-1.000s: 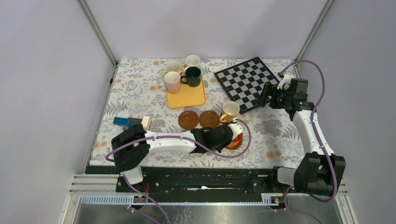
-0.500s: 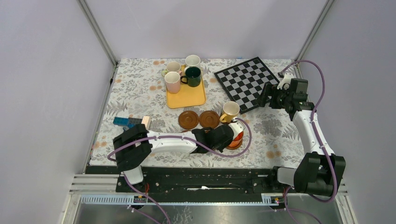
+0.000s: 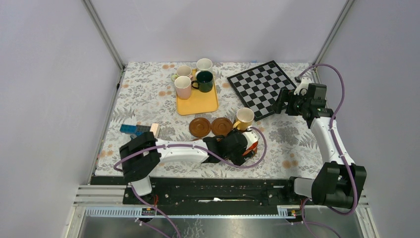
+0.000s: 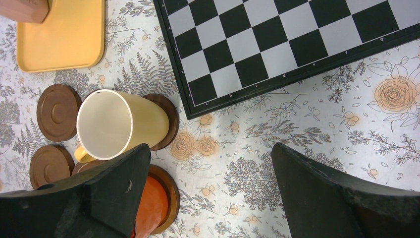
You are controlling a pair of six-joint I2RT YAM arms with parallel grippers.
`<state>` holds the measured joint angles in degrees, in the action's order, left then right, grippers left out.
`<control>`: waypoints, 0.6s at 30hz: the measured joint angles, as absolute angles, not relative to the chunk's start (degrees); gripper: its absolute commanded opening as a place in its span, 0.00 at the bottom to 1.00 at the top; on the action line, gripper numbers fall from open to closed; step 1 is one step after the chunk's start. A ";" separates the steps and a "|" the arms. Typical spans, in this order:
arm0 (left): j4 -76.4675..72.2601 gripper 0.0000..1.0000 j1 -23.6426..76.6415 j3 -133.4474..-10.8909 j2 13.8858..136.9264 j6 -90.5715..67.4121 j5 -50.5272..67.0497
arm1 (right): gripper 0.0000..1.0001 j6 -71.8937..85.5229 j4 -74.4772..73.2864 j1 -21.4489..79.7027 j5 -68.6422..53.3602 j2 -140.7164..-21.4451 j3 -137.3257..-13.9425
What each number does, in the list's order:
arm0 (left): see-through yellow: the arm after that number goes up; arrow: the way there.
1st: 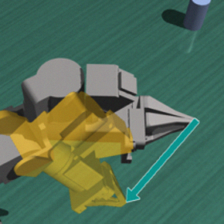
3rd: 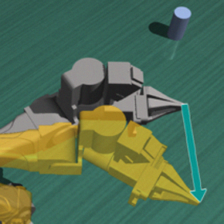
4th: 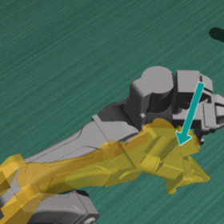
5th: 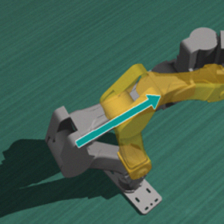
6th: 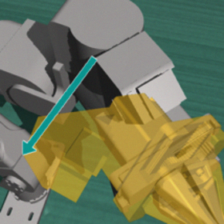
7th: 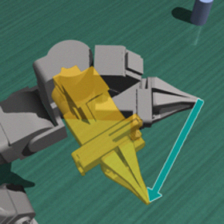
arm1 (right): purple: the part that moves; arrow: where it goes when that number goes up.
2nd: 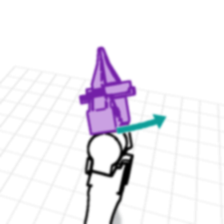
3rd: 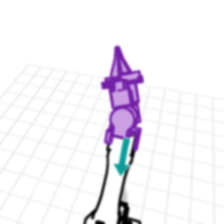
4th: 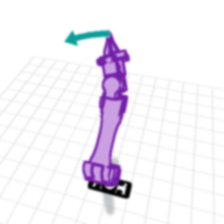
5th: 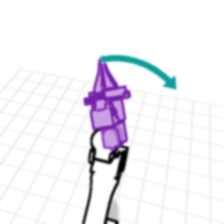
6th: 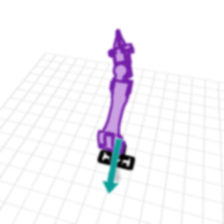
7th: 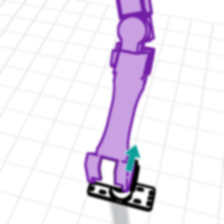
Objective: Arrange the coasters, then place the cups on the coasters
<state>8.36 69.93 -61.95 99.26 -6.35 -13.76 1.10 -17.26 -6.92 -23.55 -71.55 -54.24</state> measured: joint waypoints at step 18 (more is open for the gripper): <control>29.08 0.99 67.42 -73.82 85.23 6.33 -1.06 | 0.99 -2.33 -17.28 -6.92 -24.86 -71.48 -54.24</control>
<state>29.08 67.42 -73.82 85.23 6.33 -1.06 -2.33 -17.28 -6.92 -24.86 -71.48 -54.24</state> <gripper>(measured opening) 0.985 0.993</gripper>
